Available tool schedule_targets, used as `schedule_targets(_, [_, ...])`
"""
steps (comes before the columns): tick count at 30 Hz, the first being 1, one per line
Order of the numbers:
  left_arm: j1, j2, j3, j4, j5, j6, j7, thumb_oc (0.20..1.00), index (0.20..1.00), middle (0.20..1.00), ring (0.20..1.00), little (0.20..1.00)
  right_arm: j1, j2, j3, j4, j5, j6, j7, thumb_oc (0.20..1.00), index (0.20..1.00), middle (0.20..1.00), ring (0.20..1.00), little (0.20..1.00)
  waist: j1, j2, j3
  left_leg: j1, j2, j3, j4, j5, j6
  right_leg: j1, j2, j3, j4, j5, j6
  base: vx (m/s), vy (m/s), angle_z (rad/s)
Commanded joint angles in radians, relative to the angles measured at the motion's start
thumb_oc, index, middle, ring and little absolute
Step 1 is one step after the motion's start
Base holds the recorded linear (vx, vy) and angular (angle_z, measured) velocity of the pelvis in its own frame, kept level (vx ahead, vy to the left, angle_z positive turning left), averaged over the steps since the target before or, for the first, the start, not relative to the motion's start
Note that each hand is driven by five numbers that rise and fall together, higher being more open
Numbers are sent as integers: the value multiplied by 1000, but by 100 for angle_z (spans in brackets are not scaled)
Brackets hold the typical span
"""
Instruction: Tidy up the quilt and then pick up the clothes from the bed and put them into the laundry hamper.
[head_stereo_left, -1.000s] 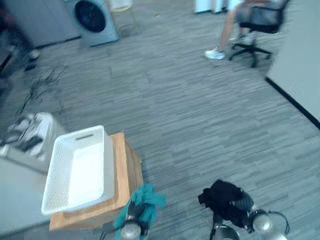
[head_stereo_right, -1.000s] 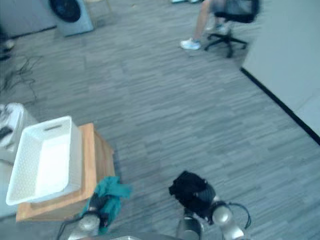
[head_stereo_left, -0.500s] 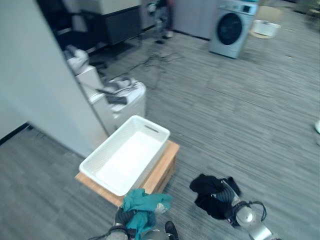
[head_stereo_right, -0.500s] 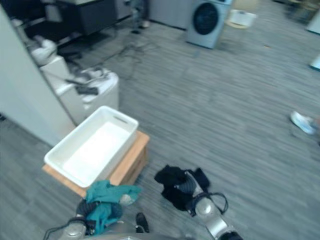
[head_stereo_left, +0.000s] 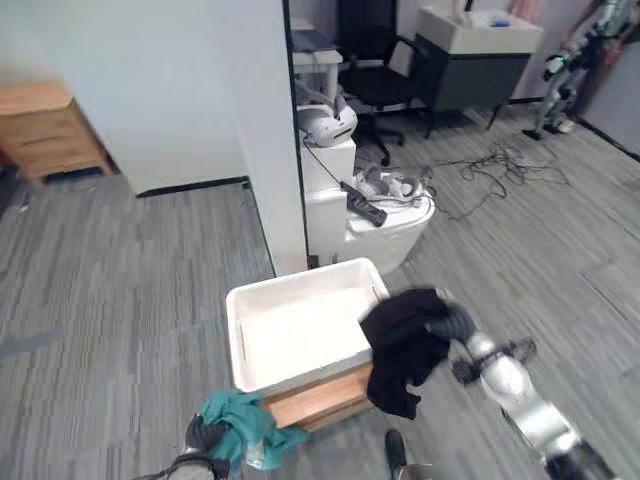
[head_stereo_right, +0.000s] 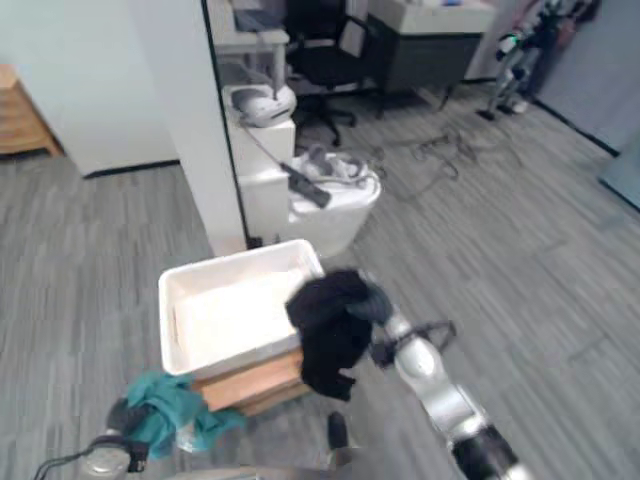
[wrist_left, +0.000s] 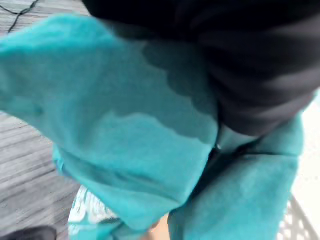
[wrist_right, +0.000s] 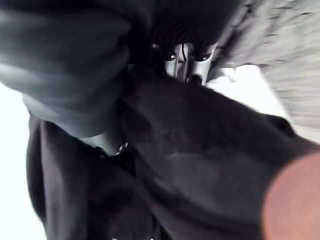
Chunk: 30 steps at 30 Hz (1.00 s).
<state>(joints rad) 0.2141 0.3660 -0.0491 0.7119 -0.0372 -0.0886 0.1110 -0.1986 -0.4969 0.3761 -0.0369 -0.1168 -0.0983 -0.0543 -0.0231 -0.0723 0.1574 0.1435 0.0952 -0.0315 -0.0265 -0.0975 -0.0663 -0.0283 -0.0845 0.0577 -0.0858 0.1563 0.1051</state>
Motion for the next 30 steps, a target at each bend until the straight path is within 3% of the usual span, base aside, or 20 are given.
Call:
schedule_targets(1, [-38, 24, -26, -59, -42, -47, 9, 200, 200, 200, 200, 200, -181, -6, -36, -113, 30, -104, -36, 200, 200, 200, 200, 200, 13, 9, -20, 8, 70, 109, -58, 59, -27, 46, -83, -27, -1, -113, 65, 146, -217, 65])
schedule_targets(2, [-37, 6, -35, -49, -66, -44, 13, 200, 200, 200, 200, 200, -273, -10, -21, -102, 24, -94, -56, 200, 200, 200, 200, 200, 17, 9, -22, -15, 88, 160, -60, 101, -37, 64, -86, -83, -1, -132, 60, 38, -80, 54])
schedule_targets(3, [-38, 5, -34, -49, -66, -44, 13, 200, 200, 200, 200, 200, -276, -10, -20, -99, 24, -94, -57, 200, 200, 200, 200, 200, 13, 9, -21, -17, 88, 157, -60, 102, -37, 65, -86, -86, -1, -132, 60, 6, -146, 76])
schedule_targets(4, [-38, -8, -37, -45, -88, -39, 13, 200, 200, 200, 200, 200, -329, -34, -21, -97, 5, -86, -88, 200, 200, 200, 200, 200, 1, 4, -18, -36, 104, 317, -52, 131, -34, 88, -102, -164, -1, -144, 53, -45, -95, 95])
schedule_targets(5, [-26, -11, -30, -45, -105, -38, 8, 200, 200, 200, 200, 200, -356, -37, -15, -95, -2, -80, -96, 200, 200, 200, 200, 200, 0, 5, -18, -37, 98, 387, -47, 122, -29, 95, -106, -189, -1, -148, 52, -50, -97, 140])
schedule_targets(8, [-12, -18, -23, -36, -93, -26, -5, 200, 200, 200, 200, 200, -390, -54, -26, -105, -31, -67, -99, 200, 200, 200, 200, 200, -3, 20, -20, -27, 110, 463, -55, 122, -43, 119, -106, -231, -1, -170, 58, 50, 0, 88])
schedule_targets(11, [-7, -19, -24, 16, -92, -24, -5, 200, 200, 200, 200, 200, -458, -83, -26, -19, -10, -51, -115, 200, 200, 200, 200, 200, 9, 29, -24, -54, 143, 484, -61, 181, -59, 123, -95, -293, -1, -158, 46, 10, -49, 36])
schedule_targets(16, [-12, -9, -23, 51, -111, -33, 2, 200, 200, 200, 200, 200, -512, -94, 7, 67, 19, -40, -116, 200, 200, 200, 200, 200, 22, 40, -12, -66, 154, 473, -61, 166, -77, 116, -94, -306, -1, -176, 59, 35, -22, 22])
schedule_targets(18, [-18, 1, -20, 42, -121, -41, 5, 200, 200, 200, 200, 200, -513, -78, 28, 107, 27, -41, -113, 200, 200, 200, 200, 200, 35, 51, 10, -92, 158, 481, -61, 193, -70, 89, -94, -316, -1, -154, 50, -78, -19, -3])
schedule_targets(20, [-17, 1, -21, 42, -121, -41, 5, 200, 200, 200, 200, 200, -513, -78, 28, 109, 27, -41, -113, 200, 200, 200, 200, 200, 34, 51, 6, -84, 154, 467, -61, 173, -79, 99, -97, -310, -1, -170, 58, 40, 11, -5])
schedule_targets(24, [-63, 69, -13, -91, -155, -97, 16, 200, 200, 200, 200, 200, -595, -60, 128, 361, -24, -20, -124, 200, 200, 200, 200, 200, 82, 96, 87, -198, 156, 439, -61, 213, -95, -18, -101, -314, -1, -139, 61, -210, -28, 4])
schedule_targets(30, [-96, 142, 20, -273, -210, -156, -1, 200, 200, 200, 200, 200, -647, -62, 162, 601, -47, -3, -150, 200, 200, 200, 200, 200, 96, 136, 109, -257, 168, 426, -61, 230, -109, -67, -103, -316, -1, -132, 62, -91, -13, 15])
